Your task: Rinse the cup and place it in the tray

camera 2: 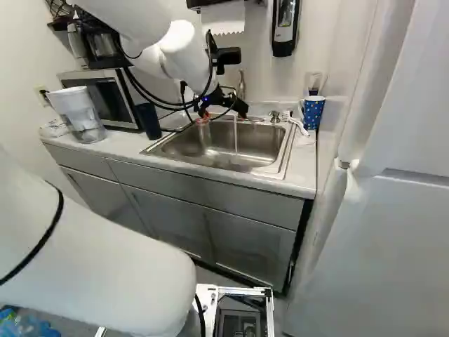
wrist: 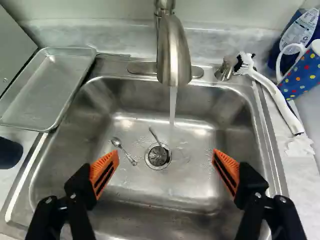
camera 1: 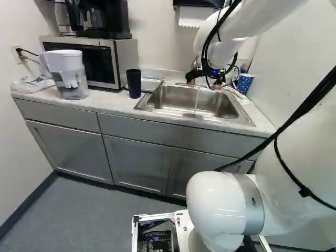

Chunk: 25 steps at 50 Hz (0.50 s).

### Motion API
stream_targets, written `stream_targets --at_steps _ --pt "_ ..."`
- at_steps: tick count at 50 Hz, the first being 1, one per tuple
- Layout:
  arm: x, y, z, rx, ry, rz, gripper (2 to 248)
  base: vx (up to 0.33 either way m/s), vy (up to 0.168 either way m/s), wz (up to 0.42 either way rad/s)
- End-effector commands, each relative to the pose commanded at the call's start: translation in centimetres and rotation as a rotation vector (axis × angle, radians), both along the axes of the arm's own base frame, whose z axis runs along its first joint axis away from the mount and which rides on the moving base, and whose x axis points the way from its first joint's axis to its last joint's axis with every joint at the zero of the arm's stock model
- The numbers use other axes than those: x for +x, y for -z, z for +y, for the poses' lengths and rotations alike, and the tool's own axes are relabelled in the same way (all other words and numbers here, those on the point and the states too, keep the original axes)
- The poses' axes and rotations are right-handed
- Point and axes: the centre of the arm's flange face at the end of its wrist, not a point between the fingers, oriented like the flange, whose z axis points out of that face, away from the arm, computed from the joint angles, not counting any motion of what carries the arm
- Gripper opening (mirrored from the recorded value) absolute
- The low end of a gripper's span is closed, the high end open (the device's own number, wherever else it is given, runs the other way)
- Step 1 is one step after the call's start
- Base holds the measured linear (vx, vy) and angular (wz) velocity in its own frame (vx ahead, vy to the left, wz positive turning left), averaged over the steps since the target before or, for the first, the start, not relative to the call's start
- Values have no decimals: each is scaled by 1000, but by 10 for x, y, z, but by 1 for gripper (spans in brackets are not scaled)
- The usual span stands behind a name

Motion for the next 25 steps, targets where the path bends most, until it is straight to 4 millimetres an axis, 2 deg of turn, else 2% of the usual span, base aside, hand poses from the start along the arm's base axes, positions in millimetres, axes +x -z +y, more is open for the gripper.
stream_targets --at_steps 25 --pt "8 -1 24 -2 -60 -13 247 0 0 0"
